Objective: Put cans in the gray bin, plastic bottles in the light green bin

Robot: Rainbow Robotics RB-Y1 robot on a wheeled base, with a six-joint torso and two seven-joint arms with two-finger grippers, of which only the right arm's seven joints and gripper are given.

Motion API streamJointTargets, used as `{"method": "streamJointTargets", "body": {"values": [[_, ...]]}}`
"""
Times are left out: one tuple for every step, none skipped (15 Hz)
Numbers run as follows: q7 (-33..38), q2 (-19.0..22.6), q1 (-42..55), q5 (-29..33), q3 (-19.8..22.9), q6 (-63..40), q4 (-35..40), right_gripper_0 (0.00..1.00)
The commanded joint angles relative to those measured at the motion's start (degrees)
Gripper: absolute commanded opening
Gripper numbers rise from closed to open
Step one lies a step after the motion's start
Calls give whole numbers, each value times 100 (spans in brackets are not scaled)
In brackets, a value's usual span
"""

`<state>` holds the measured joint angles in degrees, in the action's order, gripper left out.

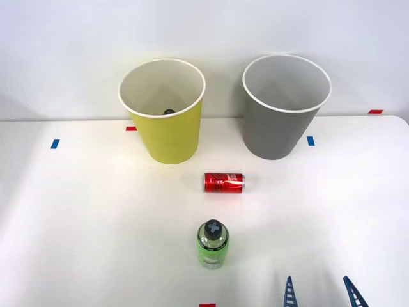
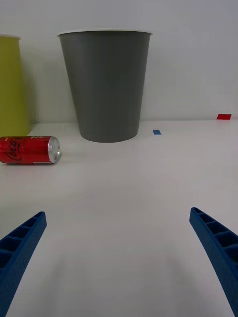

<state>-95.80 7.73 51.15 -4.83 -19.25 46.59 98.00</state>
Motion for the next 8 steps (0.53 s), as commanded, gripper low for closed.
{"method": "streamJointTargets", "body": {"values": [[0,0,0,0,0,0,0,100],[0,0,0,0,0,0,0,100],[0,0,0,0,0,0,0,100],[0,0,0,0,0,0,0,100],[0,0,0,0,0,0,0,100],[0,0,0,0,0,0,0,100],[0,0,0,0,0,0,0,100],[0,0,0,0,0,0,0,100]]}}
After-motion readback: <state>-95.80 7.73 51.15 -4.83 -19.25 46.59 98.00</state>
